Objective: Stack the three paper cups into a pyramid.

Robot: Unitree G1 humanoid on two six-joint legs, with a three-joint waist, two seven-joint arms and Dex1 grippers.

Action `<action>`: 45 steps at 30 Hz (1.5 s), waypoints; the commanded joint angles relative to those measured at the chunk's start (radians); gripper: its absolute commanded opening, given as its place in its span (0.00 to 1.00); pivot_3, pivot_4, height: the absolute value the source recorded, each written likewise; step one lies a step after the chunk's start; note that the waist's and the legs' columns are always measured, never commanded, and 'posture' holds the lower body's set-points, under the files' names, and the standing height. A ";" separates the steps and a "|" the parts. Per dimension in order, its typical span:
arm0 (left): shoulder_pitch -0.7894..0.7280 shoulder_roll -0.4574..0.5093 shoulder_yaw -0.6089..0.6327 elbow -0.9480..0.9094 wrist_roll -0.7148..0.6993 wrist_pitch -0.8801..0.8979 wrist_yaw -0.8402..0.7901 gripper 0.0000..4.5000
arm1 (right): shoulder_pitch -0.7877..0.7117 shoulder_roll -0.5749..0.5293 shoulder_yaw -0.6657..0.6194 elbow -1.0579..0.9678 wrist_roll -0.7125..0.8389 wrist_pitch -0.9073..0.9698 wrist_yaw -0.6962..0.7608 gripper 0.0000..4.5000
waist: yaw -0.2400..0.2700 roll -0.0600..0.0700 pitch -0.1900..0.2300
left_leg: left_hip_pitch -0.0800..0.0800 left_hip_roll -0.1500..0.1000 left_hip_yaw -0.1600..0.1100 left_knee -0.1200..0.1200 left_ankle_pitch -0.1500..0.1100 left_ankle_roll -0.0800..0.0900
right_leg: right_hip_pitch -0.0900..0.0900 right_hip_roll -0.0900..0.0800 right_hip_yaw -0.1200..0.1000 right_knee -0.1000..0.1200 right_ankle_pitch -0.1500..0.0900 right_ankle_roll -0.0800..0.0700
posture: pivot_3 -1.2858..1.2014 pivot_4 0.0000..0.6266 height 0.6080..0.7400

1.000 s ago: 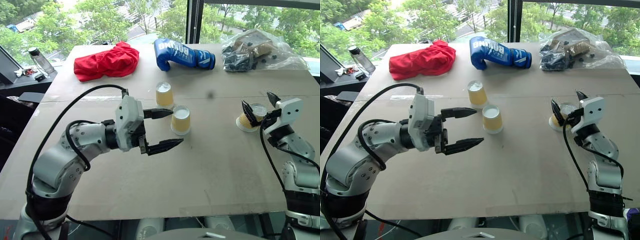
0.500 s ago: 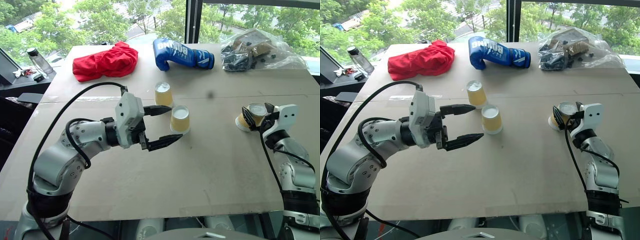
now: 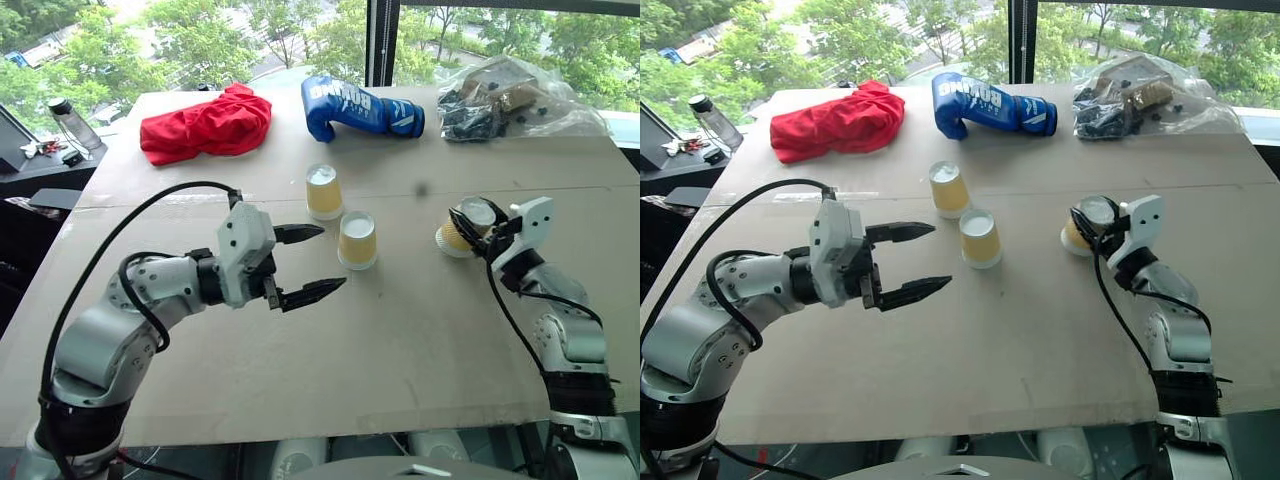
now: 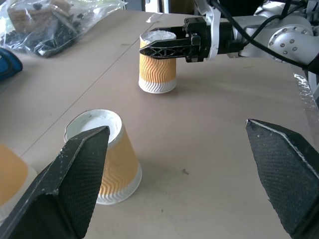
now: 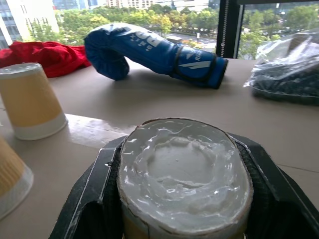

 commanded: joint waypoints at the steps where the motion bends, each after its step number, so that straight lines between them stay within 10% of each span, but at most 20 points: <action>1: 0.028 0.026 0.067 -0.010 0.008 -0.035 -0.015 1.00 | -0.023 0.008 0.079 -0.073 -0.010 0.031 0.026 0.46 | 0.002 0.000 0.000 | 0.000 0.000 0.000 0.000 0.000 0.000 | 0.000 0.000 0.000 0.000 0.000 0.000 | 0.52 0.24 1.00; 18: 0.111 0.025 0.109 -0.046 0.011 -0.049 0.009 1.00 | -0.100 0.038 0.223 0.002 -0.065 0.054 0.094 0.46 | 0.003 -0.001 0.000 | -0.001 -0.001 0.000 0.000 0.000 0.000 | 0.000 -0.001 -0.001 -0.001 0.000 0.000 | 0.52 0.24 1.00; 24: 0.113 0.015 0.101 -0.047 0.015 -0.056 0.019 1.00 | -0.100 0.050 0.207 0.007 -0.062 0.038 0.095 0.98 | 0.001 -0.001 0.000 | -0.001 -0.001 0.000 0.000 0.000 0.000 | 0.000 -0.001 0.000 0.000 0.000 0.000 | 0.52 0.24 1.00; 32: 0.085 -0.090 0.131 0.012 0.015 -0.098 0.117 1.00 | -0.024 -0.033 0.108 -0.140 0.090 0.076 0.212 0.98 | 0.008 -0.001 0.000 | -0.001 -0.001 -0.001 0.000 0.000 0.000 | 0.000 -0.002 -0.001 -0.001 0.000 0.000 | 0.52 0.24 1.00; 45: -0.288 -0.329 -0.079 0.760 0.358 -0.549 0.096 1.00 | 0.077 -0.207 -0.005 -0.385 0.288 0.191 0.302 0.98 | 0.029 -0.004 0.000 | -0.002 -0.004 -0.003 0.004 0.000 0.000 | 0.001 -0.001 -0.004 0.001 0.000 0.000 | 0.52 0.24 1.00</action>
